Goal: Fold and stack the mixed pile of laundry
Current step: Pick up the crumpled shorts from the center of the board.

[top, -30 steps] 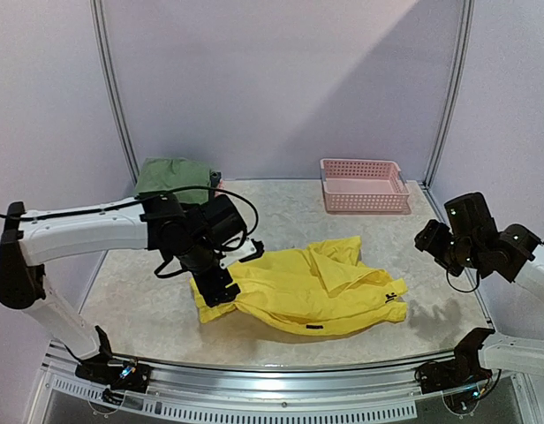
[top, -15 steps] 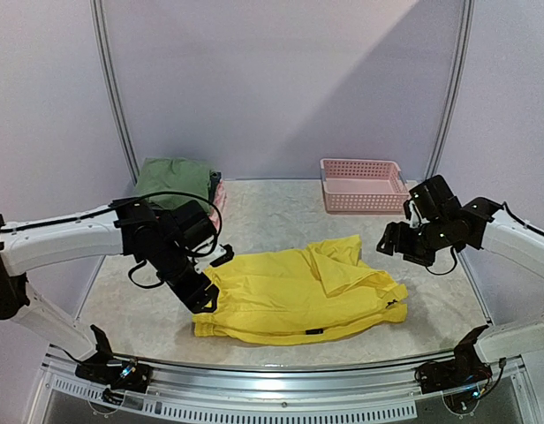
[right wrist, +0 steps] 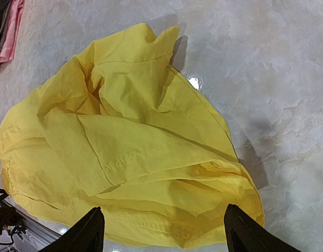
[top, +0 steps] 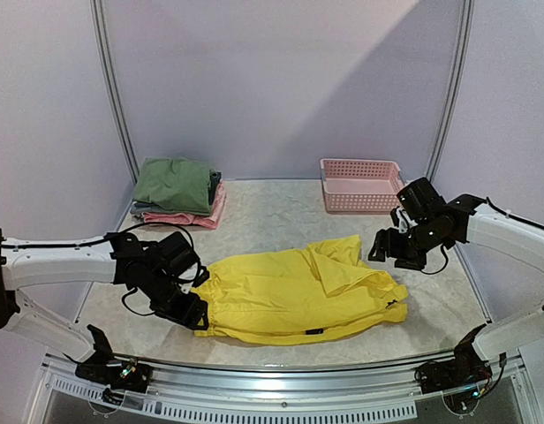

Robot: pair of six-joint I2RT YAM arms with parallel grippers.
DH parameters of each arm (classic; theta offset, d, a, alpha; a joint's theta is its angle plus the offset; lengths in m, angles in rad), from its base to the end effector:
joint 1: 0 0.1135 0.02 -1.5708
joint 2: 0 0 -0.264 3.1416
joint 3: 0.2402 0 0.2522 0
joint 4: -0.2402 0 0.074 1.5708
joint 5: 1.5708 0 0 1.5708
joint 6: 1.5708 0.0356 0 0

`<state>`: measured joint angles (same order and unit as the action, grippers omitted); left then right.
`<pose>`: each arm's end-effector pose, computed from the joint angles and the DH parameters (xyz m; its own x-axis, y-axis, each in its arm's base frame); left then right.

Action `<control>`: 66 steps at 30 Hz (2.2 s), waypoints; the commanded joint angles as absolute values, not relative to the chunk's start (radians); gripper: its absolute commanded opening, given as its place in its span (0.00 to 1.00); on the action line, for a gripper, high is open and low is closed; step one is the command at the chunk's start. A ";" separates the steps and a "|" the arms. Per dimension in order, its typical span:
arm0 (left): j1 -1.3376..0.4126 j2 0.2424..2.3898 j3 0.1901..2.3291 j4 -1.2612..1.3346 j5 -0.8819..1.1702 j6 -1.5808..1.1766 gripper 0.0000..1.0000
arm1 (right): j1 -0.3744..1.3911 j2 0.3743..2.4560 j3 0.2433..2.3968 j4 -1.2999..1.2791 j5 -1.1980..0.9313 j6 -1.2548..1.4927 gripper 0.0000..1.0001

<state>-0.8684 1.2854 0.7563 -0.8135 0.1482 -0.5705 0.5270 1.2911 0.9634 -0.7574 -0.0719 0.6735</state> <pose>0.1330 -0.1653 0.1886 -0.9490 0.2945 -0.1127 0.3137 0.9178 -0.2432 0.2143 0.1277 0.2484 -0.9284 0.1795 -0.3253 0.0620 0.9381 0.3408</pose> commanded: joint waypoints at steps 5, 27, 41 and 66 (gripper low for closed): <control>-0.818 1.299 0.689 -0.609 0.173 -0.575 0.61 | 0.524 1.334 1.002 -0.781 -0.111 0.646 0.78; -0.752 1.264 0.773 -0.715 0.220 -0.536 0.00 | 0.376 1.184 0.753 -0.841 -0.160 0.853 0.64; -0.752 1.259 0.775 -0.718 0.208 -0.528 0.00 | 0.356 1.319 0.843 -0.868 -0.161 0.850 0.67; -0.752 1.249 0.765 -0.702 0.187 -0.546 0.00 | 0.354 1.433 1.028 -1.060 -0.141 0.851 0.52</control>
<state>-0.7654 1.2671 0.7673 -0.7002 0.2020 -0.5426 0.3584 1.3991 1.0424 -1.0351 -0.1341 0.8558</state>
